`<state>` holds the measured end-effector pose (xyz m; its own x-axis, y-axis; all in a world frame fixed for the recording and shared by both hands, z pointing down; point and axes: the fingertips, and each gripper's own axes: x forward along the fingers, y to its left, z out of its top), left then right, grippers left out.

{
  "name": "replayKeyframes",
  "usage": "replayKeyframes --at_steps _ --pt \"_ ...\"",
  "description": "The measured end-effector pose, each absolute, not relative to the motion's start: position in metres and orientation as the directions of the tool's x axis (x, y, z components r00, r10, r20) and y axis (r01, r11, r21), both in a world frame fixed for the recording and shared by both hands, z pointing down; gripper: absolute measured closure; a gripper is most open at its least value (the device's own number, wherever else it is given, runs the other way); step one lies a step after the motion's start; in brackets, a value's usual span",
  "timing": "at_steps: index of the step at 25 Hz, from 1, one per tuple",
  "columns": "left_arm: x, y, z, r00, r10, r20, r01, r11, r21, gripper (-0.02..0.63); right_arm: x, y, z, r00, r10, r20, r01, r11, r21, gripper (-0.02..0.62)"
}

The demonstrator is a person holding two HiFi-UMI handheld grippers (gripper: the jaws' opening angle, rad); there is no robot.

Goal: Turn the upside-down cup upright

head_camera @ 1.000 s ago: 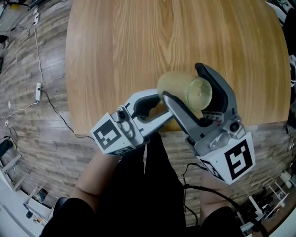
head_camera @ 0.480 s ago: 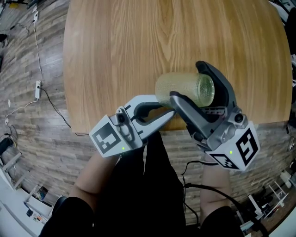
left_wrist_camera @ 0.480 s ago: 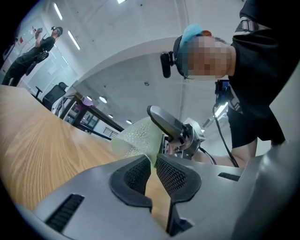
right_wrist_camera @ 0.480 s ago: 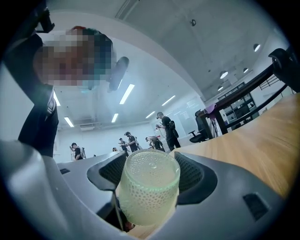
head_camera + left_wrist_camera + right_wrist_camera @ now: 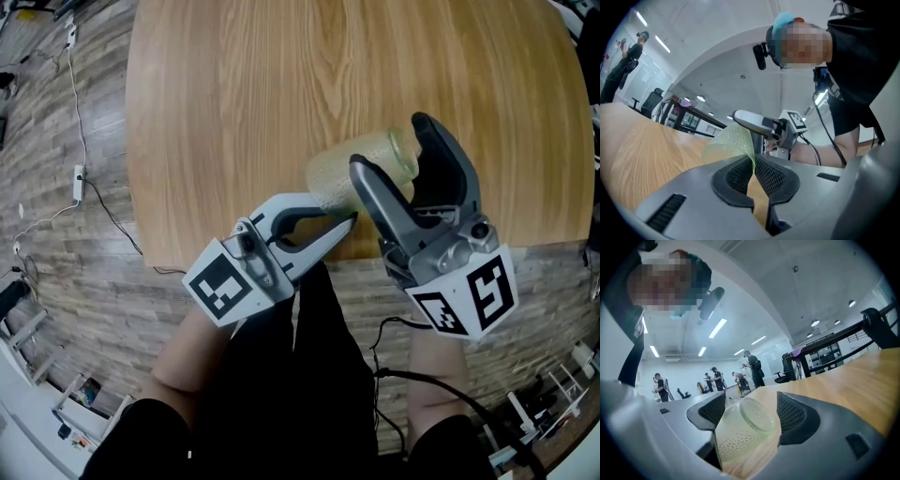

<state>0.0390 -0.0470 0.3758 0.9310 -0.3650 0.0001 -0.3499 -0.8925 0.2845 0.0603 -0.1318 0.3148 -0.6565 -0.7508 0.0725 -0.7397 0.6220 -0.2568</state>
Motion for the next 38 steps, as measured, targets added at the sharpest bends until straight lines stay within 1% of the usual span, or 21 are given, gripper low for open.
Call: replayKeyframes --at_steps 4,6,8,11,13,15,17,18,21,25,30,33,38 --pt "0.031 -0.056 0.385 0.902 -0.42 0.096 -0.431 -0.878 0.209 0.584 0.069 -0.135 0.314 -0.604 -0.789 0.113 -0.795 0.586 -0.157 0.285" --pt "0.026 -0.059 0.39 0.893 -0.423 0.155 -0.447 -0.873 0.195 0.584 0.072 -0.133 0.313 -0.593 -0.794 0.135 -0.805 0.586 -0.092 0.285" --pt "0.023 -0.063 0.393 0.893 -0.396 0.211 -0.432 -0.887 0.164 0.584 0.073 -0.129 0.315 -0.597 -0.784 0.171 -0.798 0.602 -0.021 0.285" --pt "0.018 -0.067 0.389 0.892 -0.355 0.281 -0.388 -0.919 0.07 0.584 0.071 -0.119 0.327 -0.625 -0.738 0.253 -0.756 0.654 0.04 0.285" --pt "0.014 -0.069 0.388 0.886 -0.337 0.319 -0.383 -0.919 0.091 0.584 0.068 -0.108 0.343 -0.645 -0.687 0.335 -0.707 0.703 0.081 0.285" --pt "0.011 -0.068 0.389 0.879 -0.297 0.373 -0.365 -0.922 0.126 0.584 0.068 -0.092 0.368 -0.638 -0.627 0.446 -0.638 0.755 0.149 0.285" --pt "0.008 -0.062 0.393 0.87 -0.229 0.437 -0.31 -0.943 0.123 0.584 0.062 -0.081 0.385 -0.604 -0.578 0.548 -0.558 0.798 0.226 0.285" --pt "0.008 -0.058 0.395 0.865 -0.196 0.462 -0.281 -0.952 0.122 0.584 0.054 -0.08 0.385 -0.594 -0.564 0.573 -0.516 0.814 0.265 0.285" --pt "0.008 -0.05 0.396 0.845 -0.147 0.514 -0.251 -0.958 0.139 0.584 0.037 -0.076 0.388 -0.564 -0.538 0.627 -0.389 0.842 0.373 0.284" --pt "0.01 -0.045 0.4 0.809 -0.117 0.576 -0.249 -0.956 0.156 0.584 0.026 -0.075 0.396 -0.475 -0.54 0.695 -0.236 0.839 0.491 0.265" --pt "0.013 -0.04 0.4 0.796 -0.082 0.599 -0.236 -0.954 0.184 0.584 0.013 -0.074 0.408 -0.411 -0.509 0.756 -0.087 0.848 0.523 0.265" --pt "0.016 -0.038 0.397 0.8 -0.065 0.596 -0.22 -0.957 0.191 0.584 0.007 -0.074 0.414 -0.4 -0.507 0.764 -0.042 0.843 0.537 0.265" --pt "0.019 -0.032 0.396 0.809 -0.034 0.587 -0.192 -0.959 0.208 0.584 0.005 -0.071 0.425 -0.388 -0.507 0.77 -0.039 0.844 0.535 0.267"
